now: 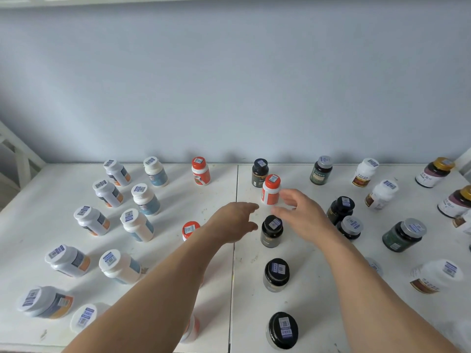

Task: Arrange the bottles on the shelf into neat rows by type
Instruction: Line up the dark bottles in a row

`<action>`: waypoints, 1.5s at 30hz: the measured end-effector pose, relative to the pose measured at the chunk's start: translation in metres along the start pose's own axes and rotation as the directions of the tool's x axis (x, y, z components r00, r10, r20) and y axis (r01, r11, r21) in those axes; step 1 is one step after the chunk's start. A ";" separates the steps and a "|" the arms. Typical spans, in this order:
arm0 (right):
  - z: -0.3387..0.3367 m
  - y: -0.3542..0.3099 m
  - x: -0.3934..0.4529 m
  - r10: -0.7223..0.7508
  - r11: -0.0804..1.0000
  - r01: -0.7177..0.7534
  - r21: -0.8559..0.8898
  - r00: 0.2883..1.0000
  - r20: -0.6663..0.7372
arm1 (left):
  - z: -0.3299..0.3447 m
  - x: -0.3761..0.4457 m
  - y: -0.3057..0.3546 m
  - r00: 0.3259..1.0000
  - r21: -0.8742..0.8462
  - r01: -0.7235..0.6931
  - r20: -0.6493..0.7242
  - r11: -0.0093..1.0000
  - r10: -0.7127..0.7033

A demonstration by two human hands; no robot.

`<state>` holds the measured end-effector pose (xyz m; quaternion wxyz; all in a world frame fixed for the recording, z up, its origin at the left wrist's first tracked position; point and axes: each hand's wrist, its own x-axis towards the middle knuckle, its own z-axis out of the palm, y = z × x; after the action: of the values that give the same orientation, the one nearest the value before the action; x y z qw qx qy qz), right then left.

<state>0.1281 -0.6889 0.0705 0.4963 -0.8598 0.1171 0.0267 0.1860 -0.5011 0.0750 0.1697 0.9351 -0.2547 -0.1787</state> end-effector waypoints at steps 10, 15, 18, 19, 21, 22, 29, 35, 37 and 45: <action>0.002 -0.004 0.076 0.009 0.992 -0.003 -0.128 0.999 0.052 | -0.016 0.033 -0.012 0.998 0.016 0.027 -0.054 1.000 -0.026; 0.005 0.002 0.090 0.047 0.987 -0.036 -0.157 0.997 0.068 | -0.010 0.048 -0.022 0.999 -0.086 0.041 -0.028 0.995 -0.043; 0.005 -0.004 0.091 0.027 0.983 -0.023 -0.180 0.999 0.023 | -0.009 0.056 -0.026 0.999 -0.137 0.050 -0.002 0.989 -0.051; 0.005 -0.006 0.090 0.012 0.985 -0.010 -0.175 1.000 0.012 | -0.008 0.059 -0.027 0.999 -0.155 0.050 0.009 0.987 -0.049; 0.004 -0.008 0.088 -0.012 0.987 0.011 -0.158 1.000 -0.007 | -0.007 0.061 -0.028 0.998 -0.200 0.055 0.041 0.978 -0.047; 0.005 -0.010 0.086 -0.016 0.989 0.014 -0.150 1.000 -0.013 | -0.007 0.061 -0.028 0.997 -0.233 0.059 0.055 0.971 -0.048; 0.008 -0.032 0.079 -0.036 0.996 0.032 -0.079 0.998 -0.051 | -0.014 0.060 -0.024 0.993 -0.497 0.064 0.119 0.865 -0.005; 0.003 -0.041 0.075 -0.003 0.989 -0.013 -0.147 0.994 -0.113 | -0.024 0.057 -0.024 0.979 -0.665 0.073 0.189 0.743 0.073; 0.001 -0.042 0.073 0.002 0.987 -0.023 -0.158 0.992 -0.130 | -0.026 0.056 -0.023 0.969 -0.702 0.077 0.219 0.708 0.111; -0.007 -0.042 0.070 0.011 0.986 -0.034 -0.160 0.989 -0.145 | -0.029 0.060 -0.017 0.945 -0.709 0.105 0.289 0.697 0.152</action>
<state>0.2055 -0.6869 0.0983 0.4146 -0.8957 0.1596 -0.0201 0.2533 -0.5133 0.0784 0.4777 0.7487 -0.2015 -0.4131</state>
